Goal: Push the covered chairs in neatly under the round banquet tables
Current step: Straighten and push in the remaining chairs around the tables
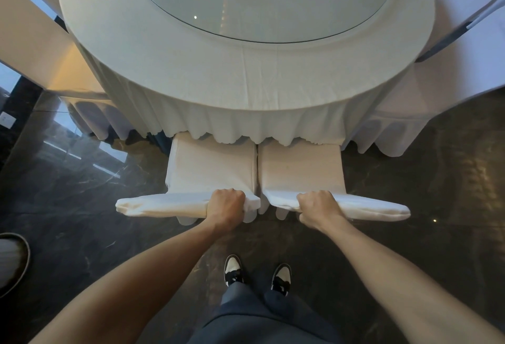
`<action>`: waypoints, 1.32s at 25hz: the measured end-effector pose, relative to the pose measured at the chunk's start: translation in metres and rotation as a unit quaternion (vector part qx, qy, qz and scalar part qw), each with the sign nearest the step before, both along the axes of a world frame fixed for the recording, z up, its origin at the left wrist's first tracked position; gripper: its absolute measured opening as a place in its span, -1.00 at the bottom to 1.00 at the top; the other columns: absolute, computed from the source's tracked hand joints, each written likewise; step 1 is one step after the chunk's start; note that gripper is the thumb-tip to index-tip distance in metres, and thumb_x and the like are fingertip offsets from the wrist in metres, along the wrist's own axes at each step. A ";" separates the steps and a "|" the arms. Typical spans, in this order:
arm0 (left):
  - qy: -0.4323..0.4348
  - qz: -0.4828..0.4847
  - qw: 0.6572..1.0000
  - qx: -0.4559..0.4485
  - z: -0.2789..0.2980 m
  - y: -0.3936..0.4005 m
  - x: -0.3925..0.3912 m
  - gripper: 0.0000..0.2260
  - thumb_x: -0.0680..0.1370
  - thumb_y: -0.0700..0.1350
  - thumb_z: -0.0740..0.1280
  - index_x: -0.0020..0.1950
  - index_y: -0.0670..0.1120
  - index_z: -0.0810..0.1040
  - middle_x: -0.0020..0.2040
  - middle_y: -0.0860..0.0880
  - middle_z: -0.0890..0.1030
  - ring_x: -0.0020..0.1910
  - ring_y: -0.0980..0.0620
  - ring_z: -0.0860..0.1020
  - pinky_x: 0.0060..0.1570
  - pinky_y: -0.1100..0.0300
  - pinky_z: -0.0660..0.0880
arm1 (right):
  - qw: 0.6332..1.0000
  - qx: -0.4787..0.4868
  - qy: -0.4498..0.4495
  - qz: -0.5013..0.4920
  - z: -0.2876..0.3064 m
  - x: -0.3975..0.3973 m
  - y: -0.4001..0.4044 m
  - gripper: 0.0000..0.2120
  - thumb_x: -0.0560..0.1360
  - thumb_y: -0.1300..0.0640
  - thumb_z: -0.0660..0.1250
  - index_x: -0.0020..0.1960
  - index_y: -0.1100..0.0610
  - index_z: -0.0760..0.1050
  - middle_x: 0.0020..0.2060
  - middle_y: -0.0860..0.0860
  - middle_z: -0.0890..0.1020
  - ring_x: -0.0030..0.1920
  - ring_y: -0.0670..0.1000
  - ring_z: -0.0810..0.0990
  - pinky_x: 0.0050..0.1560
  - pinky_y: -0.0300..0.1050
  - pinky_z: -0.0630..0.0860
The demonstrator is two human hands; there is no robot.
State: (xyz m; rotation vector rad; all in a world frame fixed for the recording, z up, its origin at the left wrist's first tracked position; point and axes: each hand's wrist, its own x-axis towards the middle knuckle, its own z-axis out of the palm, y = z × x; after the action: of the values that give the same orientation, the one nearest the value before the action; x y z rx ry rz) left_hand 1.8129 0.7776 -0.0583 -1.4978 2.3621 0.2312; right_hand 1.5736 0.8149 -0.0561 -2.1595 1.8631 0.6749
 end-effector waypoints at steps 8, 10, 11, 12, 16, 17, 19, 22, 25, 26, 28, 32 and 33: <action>0.004 0.003 1.000 -0.007 0.003 0.002 0.001 -0.87 0.51 -0.09 0.31 -0.04 -0.08 0.62 -0.17 -0.06 0.65 -0.34 -0.01 0.47 -0.28 0.14 0.35 | 1.000 -0.013 0.001 -0.009 -0.002 0.000 0.004 -0.84 0.37 0.15 0.31 -0.05 0.07 0.54 -0.21 0.03 0.64 -0.23 0.09 0.57 -0.25 -0.08 0.36; 0.003 0.000 1.000 -0.005 0.003 0.002 0.001 -0.87 0.51 -0.08 0.31 -0.04 -0.07 0.62 -0.16 -0.06 0.65 -0.34 0.00 0.45 -0.28 0.14 0.34 | 1.000 -0.013 -0.001 -0.009 -0.003 0.000 0.004 -0.85 0.37 0.15 0.32 -0.06 0.07 0.55 -0.23 0.03 0.63 -0.27 0.08 0.55 -0.25 -0.09 0.38; 0.004 0.000 1.000 -0.003 0.001 0.001 0.001 -0.87 0.52 -0.08 0.31 -0.03 -0.07 0.62 -0.16 -0.06 0.65 -0.33 0.00 0.46 -0.28 0.15 0.35 | 1.000 -0.014 -0.002 -0.009 -0.004 -0.001 0.003 -0.86 0.37 0.14 0.32 -0.07 0.07 0.55 -0.24 0.03 0.62 -0.30 0.07 0.53 -0.27 -0.09 0.37; 0.005 0.000 1.000 -0.001 0.001 0.000 0.001 -0.87 0.52 -0.08 0.31 -0.03 -0.07 0.62 -0.16 -0.06 0.65 -0.33 0.00 0.48 -0.27 0.15 0.37 | 1.000 -0.014 -0.004 -0.009 -0.004 -0.002 0.002 -0.87 0.37 0.14 0.32 -0.08 0.07 0.55 -0.26 0.02 0.62 -0.32 0.06 0.50 -0.28 -0.10 0.36; 0.006 -0.004 1.000 0.006 0.002 -0.002 -0.001 -0.88 0.52 -0.09 0.31 -0.04 -0.08 0.61 -0.16 -0.06 0.65 -0.33 0.01 0.47 -0.27 0.15 0.36 | 1.000 -0.015 -0.009 -0.005 -0.004 -0.002 0.000 -0.87 0.36 0.13 0.32 -0.10 0.07 0.55 -0.29 0.02 0.60 -0.36 0.05 0.43 -0.28 -0.10 0.33; 0.005 -0.004 1.000 0.006 0.003 -0.002 0.000 -0.89 0.51 -0.10 0.32 -0.04 -0.08 0.61 -0.16 -0.06 0.65 -0.33 0.01 0.47 -0.26 0.15 0.35 | 1.000 -0.016 -0.009 -0.005 -0.004 -0.002 -0.001 -0.87 0.36 0.13 0.33 -0.09 0.07 0.55 -0.28 0.01 0.60 -0.36 0.05 0.43 -0.28 -0.10 0.33; 0.006 -0.002 1.000 0.007 0.005 -0.001 0.000 -0.89 0.50 -0.11 0.32 -0.04 -0.08 0.61 -0.16 -0.06 0.64 -0.32 0.01 0.47 -0.26 0.15 0.35 | 1.000 -0.013 -0.009 -0.006 -0.002 -0.003 -0.001 -0.86 0.35 0.13 0.33 -0.09 0.07 0.55 -0.27 0.01 0.61 -0.35 0.05 0.44 -0.28 -0.10 0.34; 0.009 0.002 1.000 0.006 0.006 -0.001 0.001 -0.88 0.49 -0.11 0.33 -0.03 -0.08 0.61 -0.16 -0.06 0.65 -0.32 0.00 0.48 -0.26 0.16 0.38 | 1.000 -0.015 -0.009 -0.009 -0.003 -0.003 0.001 -0.85 0.34 0.13 0.33 -0.08 0.07 0.56 -0.26 0.02 0.62 -0.32 0.07 0.50 -0.28 -0.10 0.34; 0.009 0.002 1.000 0.005 0.004 -0.002 0.001 -0.87 0.49 -0.10 0.32 -0.03 -0.08 0.62 -0.17 -0.06 0.65 -0.32 0.00 0.48 -0.26 0.16 0.37 | 1.000 -0.015 -0.003 -0.006 -0.005 -0.003 0.002 -0.83 0.34 0.13 0.32 -0.07 0.07 0.56 -0.23 0.02 0.62 -0.27 0.08 0.55 -0.27 -0.10 0.34; 0.007 0.001 1.000 0.007 0.004 -0.002 0.001 -0.87 0.49 -0.09 0.32 -0.03 -0.08 0.62 -0.16 -0.06 0.65 -0.32 0.00 0.48 -0.26 0.15 0.37 | 1.000 -0.014 -0.001 -0.003 -0.005 -0.004 0.001 -0.83 0.35 0.12 0.32 -0.06 0.07 0.55 -0.23 0.02 0.62 -0.26 0.08 0.54 -0.27 -0.09 0.34; 0.008 0.002 1.000 0.017 0.003 -0.005 0.000 -0.87 0.49 -0.08 0.31 -0.04 -0.07 0.61 -0.18 -0.06 0.64 -0.32 0.00 0.49 -0.26 0.15 0.39 | 1.000 -0.009 0.000 0.001 -0.004 -0.005 0.000 -0.82 0.36 0.12 0.31 -0.04 0.07 0.55 -0.20 0.03 0.62 -0.24 0.09 0.54 -0.25 -0.08 0.34; 0.011 0.013 0.996 0.086 0.006 -0.018 0.001 -0.80 0.41 -0.02 0.31 -0.06 -0.05 0.63 -0.27 0.00 0.59 -0.29 0.01 0.56 -0.22 0.16 0.51 | 1.000 0.014 -0.008 -0.005 0.001 -0.003 -0.001 -0.79 0.39 0.08 0.31 0.01 0.07 0.53 -0.13 0.04 0.62 -0.16 0.09 0.56 -0.19 -0.07 0.37; 0.008 0.018 0.994 0.106 0.007 -0.022 0.002 -0.77 0.37 0.02 0.34 -0.04 -0.02 0.63 -0.25 0.01 0.61 -0.27 0.02 0.57 -0.20 0.16 0.52 | 1.000 0.021 -0.014 -0.012 0.002 -0.002 -0.002 -0.79 0.39 0.07 0.30 0.02 0.07 0.53 -0.11 0.04 0.62 -0.15 0.08 0.55 -0.18 -0.06 0.38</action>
State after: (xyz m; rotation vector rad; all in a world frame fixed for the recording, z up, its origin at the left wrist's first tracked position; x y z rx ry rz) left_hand 1.8147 0.7556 -0.0514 -1.4421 2.2446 0.4883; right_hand 1.5712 0.8130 -0.0542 -2.1056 1.8409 0.6701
